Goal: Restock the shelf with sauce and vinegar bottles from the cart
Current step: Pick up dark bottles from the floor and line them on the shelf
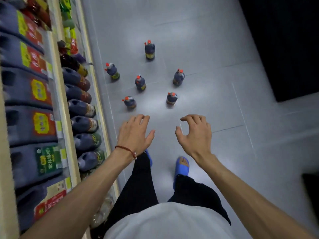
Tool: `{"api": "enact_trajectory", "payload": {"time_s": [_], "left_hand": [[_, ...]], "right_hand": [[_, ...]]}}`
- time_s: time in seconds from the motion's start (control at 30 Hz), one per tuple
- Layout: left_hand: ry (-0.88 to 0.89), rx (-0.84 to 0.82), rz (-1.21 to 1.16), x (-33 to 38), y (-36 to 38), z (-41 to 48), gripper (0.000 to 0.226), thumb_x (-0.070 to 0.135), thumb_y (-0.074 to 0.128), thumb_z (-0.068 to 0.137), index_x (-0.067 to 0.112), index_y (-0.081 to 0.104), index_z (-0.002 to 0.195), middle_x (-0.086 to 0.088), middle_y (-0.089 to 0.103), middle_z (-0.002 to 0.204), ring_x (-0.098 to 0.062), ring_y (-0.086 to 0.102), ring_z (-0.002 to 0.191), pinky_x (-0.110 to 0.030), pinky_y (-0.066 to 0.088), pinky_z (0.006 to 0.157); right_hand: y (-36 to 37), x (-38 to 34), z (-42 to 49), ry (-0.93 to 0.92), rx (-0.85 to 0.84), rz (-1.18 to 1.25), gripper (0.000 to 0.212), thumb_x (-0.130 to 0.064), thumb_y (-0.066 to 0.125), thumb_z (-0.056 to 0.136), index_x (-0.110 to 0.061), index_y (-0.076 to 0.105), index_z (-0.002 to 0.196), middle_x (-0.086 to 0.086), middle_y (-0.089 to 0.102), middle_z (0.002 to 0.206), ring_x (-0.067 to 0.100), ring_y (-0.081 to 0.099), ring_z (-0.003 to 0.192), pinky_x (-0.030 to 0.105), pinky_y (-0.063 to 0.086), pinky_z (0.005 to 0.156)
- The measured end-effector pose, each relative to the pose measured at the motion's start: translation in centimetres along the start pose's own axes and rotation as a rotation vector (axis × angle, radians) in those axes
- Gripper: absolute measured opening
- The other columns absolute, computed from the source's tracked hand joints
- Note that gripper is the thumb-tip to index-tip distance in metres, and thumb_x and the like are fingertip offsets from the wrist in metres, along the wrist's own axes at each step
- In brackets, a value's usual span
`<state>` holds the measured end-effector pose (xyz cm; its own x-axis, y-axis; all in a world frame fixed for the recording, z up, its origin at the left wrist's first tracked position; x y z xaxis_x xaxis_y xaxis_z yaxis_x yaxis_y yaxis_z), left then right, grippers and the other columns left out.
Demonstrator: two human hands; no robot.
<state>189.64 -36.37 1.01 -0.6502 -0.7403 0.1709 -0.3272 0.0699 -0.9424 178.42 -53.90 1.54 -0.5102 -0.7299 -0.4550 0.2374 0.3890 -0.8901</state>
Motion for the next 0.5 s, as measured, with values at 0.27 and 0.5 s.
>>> {"api": "enact_trajectory", "payload": {"time_s": [0.27,0.5], "left_hand": [[0.146,-0.114,-0.004,-3.9,5.8,6.1,0.052,0.048,0.051,0.095,0.012,0.055,0.132,-0.01,0.061,0.123,-0.032,0.058,0.105,-0.045,0.048,0.086],[0.174,-0.2,0.043,-6.8,16.8,10.3,0.054,0.051,0.036,0.092,0.015,0.056,0.126,-0.007,0.061,0.117,-0.03,0.058,0.098,-0.043,0.049,0.077]], "right_hand": [[9.7,1.6,1.1,0.245,-0.05,0.027,0.038,-0.045,0.057,0.084,-0.02,0.073,0.109,-0.004,0.07,0.114,0.021,0.055,0.112,0.039,0.042,0.09],[19.8,5.9,1.5,0.322,-0.139,0.084,0.04,-0.046,0.053,0.086,-0.022,0.074,0.11,-0.006,0.07,0.117,0.019,0.052,0.117,0.037,0.044,0.093]]}}
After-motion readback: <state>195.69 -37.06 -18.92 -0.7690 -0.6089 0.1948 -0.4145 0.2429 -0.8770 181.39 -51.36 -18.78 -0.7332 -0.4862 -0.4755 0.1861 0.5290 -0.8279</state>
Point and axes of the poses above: each hand's wrist, its own z-axis towards the middle knuckle, its own y-axis out of the palm, x = y × z, the point moved 10 cm from there along z, towards the middle knuckle
